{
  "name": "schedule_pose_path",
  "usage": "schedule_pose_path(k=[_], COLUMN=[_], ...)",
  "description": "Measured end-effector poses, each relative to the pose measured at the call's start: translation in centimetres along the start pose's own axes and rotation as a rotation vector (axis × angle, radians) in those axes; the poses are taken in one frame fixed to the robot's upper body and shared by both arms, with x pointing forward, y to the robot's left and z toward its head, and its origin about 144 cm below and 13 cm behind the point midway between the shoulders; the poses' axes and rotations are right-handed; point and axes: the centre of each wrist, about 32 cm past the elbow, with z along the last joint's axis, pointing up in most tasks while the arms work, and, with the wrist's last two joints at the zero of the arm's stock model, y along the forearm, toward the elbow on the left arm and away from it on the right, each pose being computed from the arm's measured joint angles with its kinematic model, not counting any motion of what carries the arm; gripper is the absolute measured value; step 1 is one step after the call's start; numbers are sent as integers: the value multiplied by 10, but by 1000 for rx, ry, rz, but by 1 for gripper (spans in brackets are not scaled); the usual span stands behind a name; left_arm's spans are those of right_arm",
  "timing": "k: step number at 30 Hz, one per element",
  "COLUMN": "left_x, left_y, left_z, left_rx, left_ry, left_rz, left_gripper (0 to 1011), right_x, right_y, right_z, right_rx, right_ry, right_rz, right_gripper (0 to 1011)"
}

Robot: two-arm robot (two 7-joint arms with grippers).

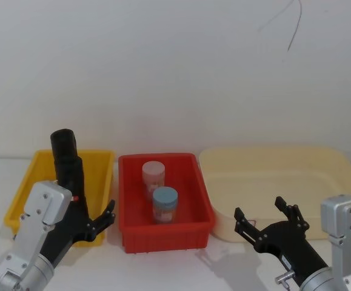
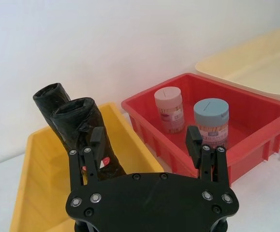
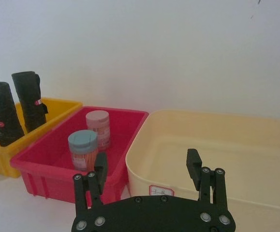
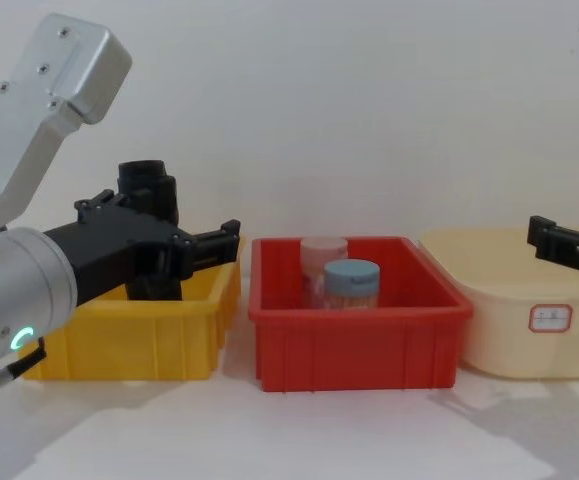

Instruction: Pick up the garbage bag with the one hand and transfer it to the other hand.

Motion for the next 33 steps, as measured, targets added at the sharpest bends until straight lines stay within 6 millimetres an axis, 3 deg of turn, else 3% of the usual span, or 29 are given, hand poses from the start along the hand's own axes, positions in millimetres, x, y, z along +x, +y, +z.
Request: schedule_pose_path(k=[33], left_x=[-2], left_y=[8], left_z=[2], left_rx=[0], left_ry=[8], left_rz=[37], left_gripper=[1000], right_x=[0], right_y=[0], right_z=[0], right_rx=[0], right_ry=[0], right_rz=[0], right_gripper=[1000])
